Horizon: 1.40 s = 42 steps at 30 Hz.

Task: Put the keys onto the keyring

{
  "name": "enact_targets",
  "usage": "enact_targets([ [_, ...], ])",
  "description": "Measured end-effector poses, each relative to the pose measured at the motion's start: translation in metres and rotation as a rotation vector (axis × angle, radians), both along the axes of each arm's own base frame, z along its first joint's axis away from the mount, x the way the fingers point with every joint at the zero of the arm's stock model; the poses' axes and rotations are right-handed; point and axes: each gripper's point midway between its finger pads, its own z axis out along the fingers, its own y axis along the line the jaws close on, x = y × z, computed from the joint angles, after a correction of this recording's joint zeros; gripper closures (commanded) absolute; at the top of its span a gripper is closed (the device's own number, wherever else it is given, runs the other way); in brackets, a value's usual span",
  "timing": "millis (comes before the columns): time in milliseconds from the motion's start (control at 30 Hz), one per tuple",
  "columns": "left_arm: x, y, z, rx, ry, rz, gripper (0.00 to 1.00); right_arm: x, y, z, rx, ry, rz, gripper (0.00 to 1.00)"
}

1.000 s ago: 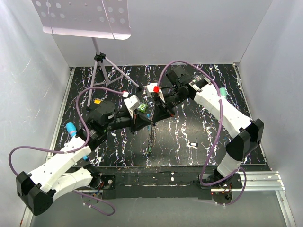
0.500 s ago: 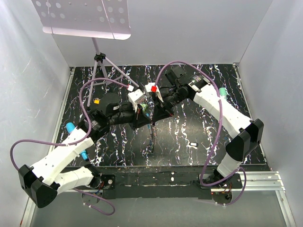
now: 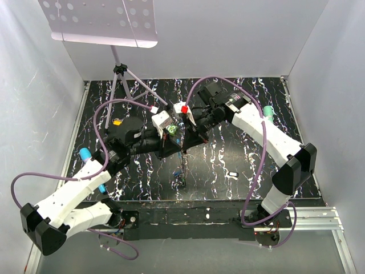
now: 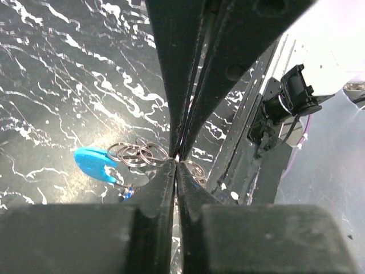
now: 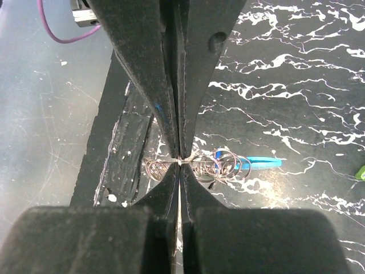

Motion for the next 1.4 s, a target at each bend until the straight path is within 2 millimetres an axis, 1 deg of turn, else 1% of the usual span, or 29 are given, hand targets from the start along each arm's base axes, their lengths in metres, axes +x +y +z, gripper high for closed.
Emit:
enact_targets([
  [33, -0.001, 0.001, -0.001, -0.017, -0.010, 0.004, 0.78, -0.001, 0.000, -0.001, 0.004, 0.005, 0.003, 0.99],
  [67, -0.002, 0.002, -0.001, -0.032, -0.021, 0.008, 0.62, -0.003, 0.001, -0.002, 0.008, 0.013, 0.009, 0.99],
  [133, -0.003, 0.005, 0.000, -0.071, -0.052, 0.030, 0.54, -0.008, -0.001, -0.007, -0.006, 0.033, 0.011, 0.99],
  [200, -0.004, 0.009, 0.009, -0.122, -0.096, 0.051, 0.45, -0.011, -0.003, -0.012, -0.021, 0.053, 0.010, 0.99],
  [333, -0.009, 0.018, 0.034, -0.225, -0.198, 0.082, 0.36, -0.015, -0.005, -0.017, -0.035, 0.078, 0.004, 0.99],
  [367, -0.011, 0.021, 0.039, -0.243, -0.219, 0.088, 0.32, -0.016, -0.006, -0.016, -0.036, 0.080, 0.002, 0.99],
  [467, -0.018, 0.035, 0.055, -0.304, -0.304, 0.120, 0.07, -0.017, -0.007, -0.011, -0.025, 0.084, -0.006, 0.99],
  [500, -0.020, 0.039, 0.057, -0.316, -0.324, 0.129, 0.02, -0.017, -0.007, -0.008, -0.018, 0.082, -0.008, 0.99],
  [533, -0.023, 0.044, 0.061, -0.340, -0.350, 0.145, 0.02, -0.018, -0.008, -0.006, -0.011, 0.084, -0.011, 0.99],
  [633, -0.031, 0.057, 0.064, -0.386, -0.394, 0.177, 0.02, -0.016, -0.010, 0.001, 0.007, 0.092, -0.022, 0.99],
  [733, -0.036, 0.065, 0.061, -0.417, -0.410, 0.198, 0.02, -0.012, -0.011, 0.004, 0.024, 0.100, -0.036, 0.99],
  [833, -0.037, 0.066, 0.055, -0.422, -0.394, 0.202, 0.02, -0.007, -0.012, 0.007, 0.033, 0.096, -0.047, 0.99],
  [967, -0.037, 0.064, 0.047, -0.425, -0.363, 0.203, 0.02, -0.002, -0.012, 0.018, 0.065, 0.084, -0.050, 0.99],
  [1100, -0.037, 0.062, 0.042, -0.437, -0.330, 0.202, 0.02, 0.002, -0.011, 0.039, 0.129, 0.070, -0.043, 0.99],
  [1167, -0.038, 0.062, 0.043, -0.450, -0.320, 0.201, 0.02, 0.002, -0.011, 0.048, 0.160, 0.073, -0.035, 0.99],
  [1267, -0.039, 0.061, 0.046, -0.476, -0.311, 0.198, 0.02, 0.001, -0.012, 0.053, 0.182, 0.090, -0.028, 0.99],
  [1400, -0.040, 0.060, 0.042, -0.497, -0.293, 0.196, 0.02, -0.001, -0.012, 0.055, 0.194, 0.107, -0.019, 0.99],
])
